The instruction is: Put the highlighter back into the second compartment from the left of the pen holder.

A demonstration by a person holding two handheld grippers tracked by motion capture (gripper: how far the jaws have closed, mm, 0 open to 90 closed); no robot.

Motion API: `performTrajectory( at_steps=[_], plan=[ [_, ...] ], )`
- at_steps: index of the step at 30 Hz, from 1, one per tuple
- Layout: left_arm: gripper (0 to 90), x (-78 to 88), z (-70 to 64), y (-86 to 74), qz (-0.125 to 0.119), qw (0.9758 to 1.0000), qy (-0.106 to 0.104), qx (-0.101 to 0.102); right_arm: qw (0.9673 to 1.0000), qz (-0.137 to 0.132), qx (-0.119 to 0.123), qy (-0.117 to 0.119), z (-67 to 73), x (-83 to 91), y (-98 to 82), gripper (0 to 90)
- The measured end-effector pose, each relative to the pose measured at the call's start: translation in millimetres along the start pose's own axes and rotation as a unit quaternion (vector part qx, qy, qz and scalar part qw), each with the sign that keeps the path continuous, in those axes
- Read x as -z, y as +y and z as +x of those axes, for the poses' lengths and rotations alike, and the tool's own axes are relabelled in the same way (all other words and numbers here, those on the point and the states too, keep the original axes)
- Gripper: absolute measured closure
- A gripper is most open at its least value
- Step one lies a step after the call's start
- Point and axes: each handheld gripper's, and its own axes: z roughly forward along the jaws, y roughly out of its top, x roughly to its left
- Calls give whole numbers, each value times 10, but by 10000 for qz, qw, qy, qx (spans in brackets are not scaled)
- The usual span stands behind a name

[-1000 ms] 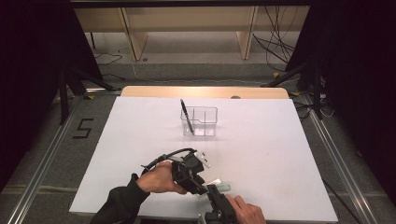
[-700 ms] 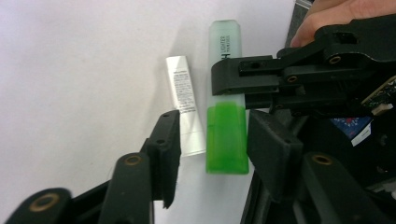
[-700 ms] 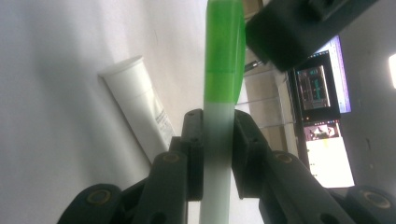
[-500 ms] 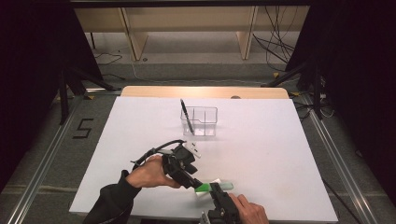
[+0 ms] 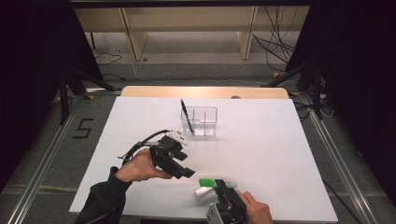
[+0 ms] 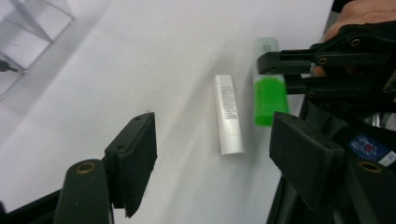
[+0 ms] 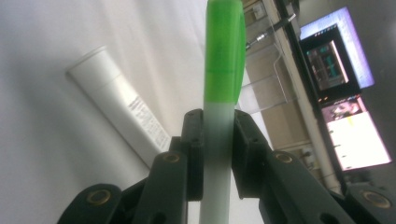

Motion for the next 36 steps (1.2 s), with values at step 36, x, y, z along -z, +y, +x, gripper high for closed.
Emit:
performTrajectory(
  at_steps=[36],
  plan=[
    [158, -378, -26, -722, -2217, 9740, 424, 188, 8733, -760, -4602, 1405, -1048, -390, -470, 773]
  ],
)
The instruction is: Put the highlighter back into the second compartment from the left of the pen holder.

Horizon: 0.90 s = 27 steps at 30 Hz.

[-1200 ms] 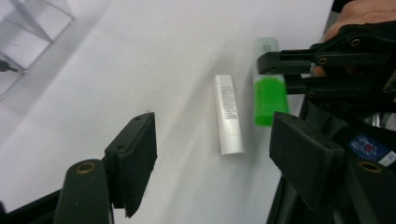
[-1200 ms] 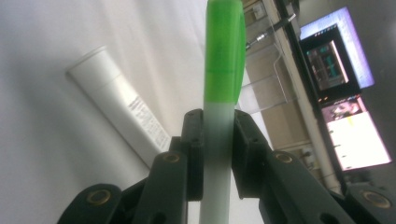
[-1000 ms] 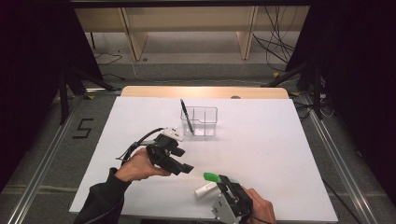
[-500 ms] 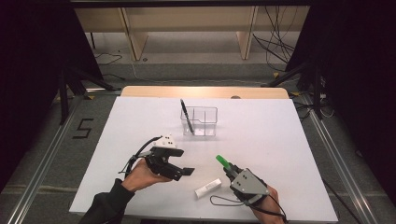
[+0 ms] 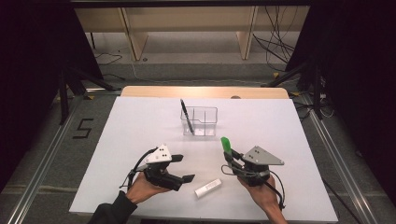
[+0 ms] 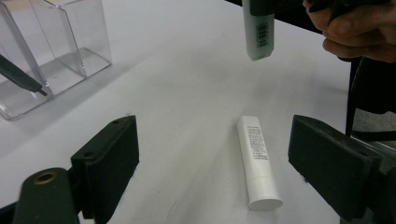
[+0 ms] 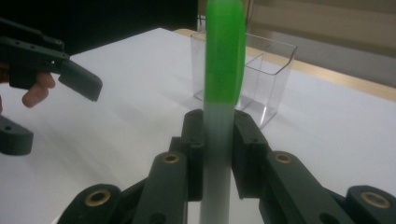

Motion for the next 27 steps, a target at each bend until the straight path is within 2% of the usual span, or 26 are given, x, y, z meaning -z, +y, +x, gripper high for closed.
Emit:
performTrajectory(
  at_steps=[5, 11, 15, 27],
  plan=[
    [158, 3, -21, -55, -61, 10000, 41, 31, 9990, 4, -409, 203, -95, -116, 51, 773],
    [156, 14, -24, -104, -92, 9999, 120, 68, 9969, -68, -744, 240, -186, -229, 112, 773],
    [156, 14, -34, -119, -113, 9998, 157, 66, 9963, -108, -833, 194, -226, -302, 166, 773],
    [156, -9, -125, -169, -142, 9999, 69, -24, 9965, -158, -820, 82, -272, -510, 377, 773]
  ],
)
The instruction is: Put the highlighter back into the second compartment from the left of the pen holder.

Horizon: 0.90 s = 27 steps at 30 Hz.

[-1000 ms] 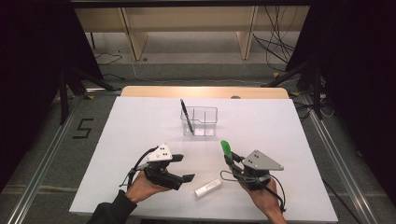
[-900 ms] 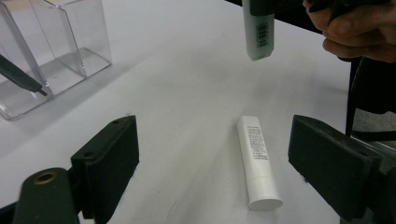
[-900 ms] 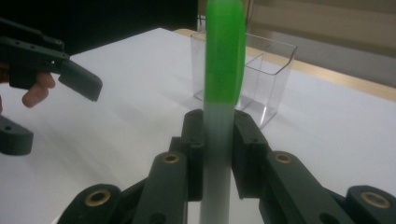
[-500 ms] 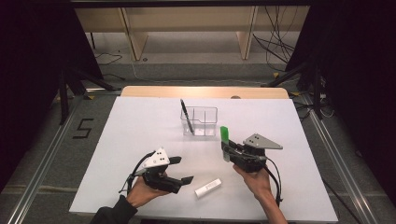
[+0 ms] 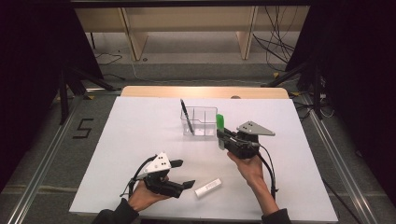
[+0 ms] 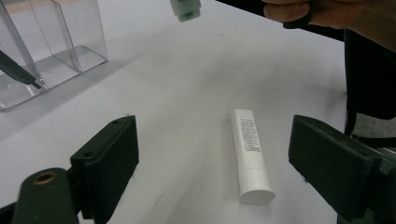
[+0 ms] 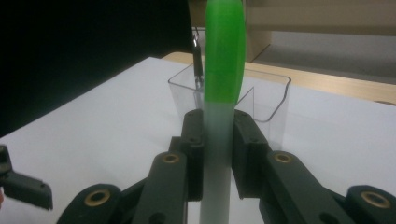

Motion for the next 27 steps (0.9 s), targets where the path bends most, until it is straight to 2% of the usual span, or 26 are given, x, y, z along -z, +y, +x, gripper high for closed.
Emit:
performTrajectory(
  at_steps=[8, 27],
  plan=[
    [155, -2, -13, -16, -82, 9999, -52, -50, 9999, 26, -97, -19, -34, -153, 114, 773],
    [155, -33, -14, -33, -22, 9999, -58, -89, 9995, 18, -38, -319, -89, -477, 383, 773]
  ],
)
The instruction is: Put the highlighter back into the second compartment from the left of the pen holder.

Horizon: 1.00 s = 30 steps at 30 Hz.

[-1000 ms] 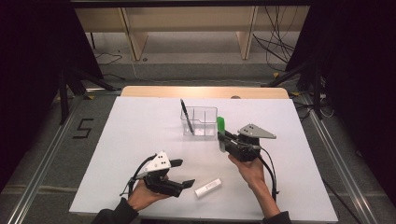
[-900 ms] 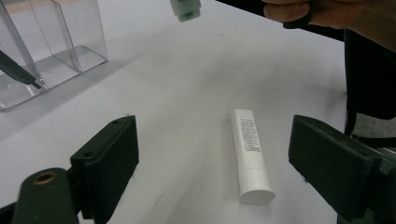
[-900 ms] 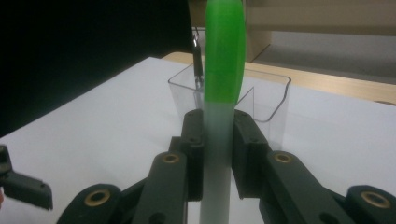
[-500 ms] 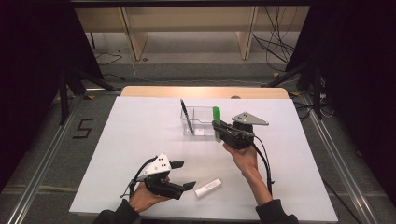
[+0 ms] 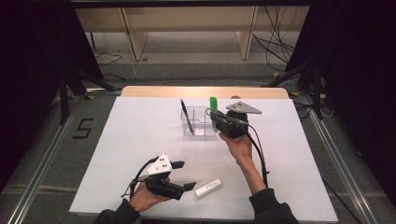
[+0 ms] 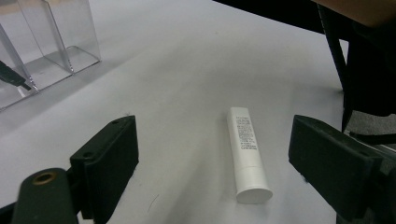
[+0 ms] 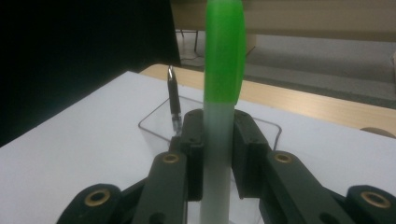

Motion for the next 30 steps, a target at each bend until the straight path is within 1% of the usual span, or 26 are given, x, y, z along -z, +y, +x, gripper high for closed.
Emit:
performTrajectory(
  at_steps=[5, 8, 9, 15, 18, 26, 30],
  plan=[
    [155, -3, -4, 0, -11, 10000, -28, 23, 10000, -17, 1, -76, -8, -76, 67, 773],
    [155, -6, -2, 2, 36, 10000, -33, -12, 9999, -28, -16, -113, -7, -130, 102, 773],
    [154, -8, -2, 2, 57, 10000, -38, 6, 9999, -31, -9, -125, -5, -151, 111, 773],
    [155, -13, 2, 0, 91, 9999, -54, 4, 9999, -24, -33, -141, 27, -283, 158, 773],
    [155, -21, -9, -3, 81, 9999, -51, 34, 9999, -5, -28, -162, 42, -347, 182, 773],
    [154, -43, -21, -9, 200, 9998, -61, -58, 9998, 42, -45, -210, 60, -473, 219, 773],
    [155, -44, -29, -8, 181, 9998, -70, -38, 9997, 47, -80, -222, 60, -515, 234, 772]
  ],
)
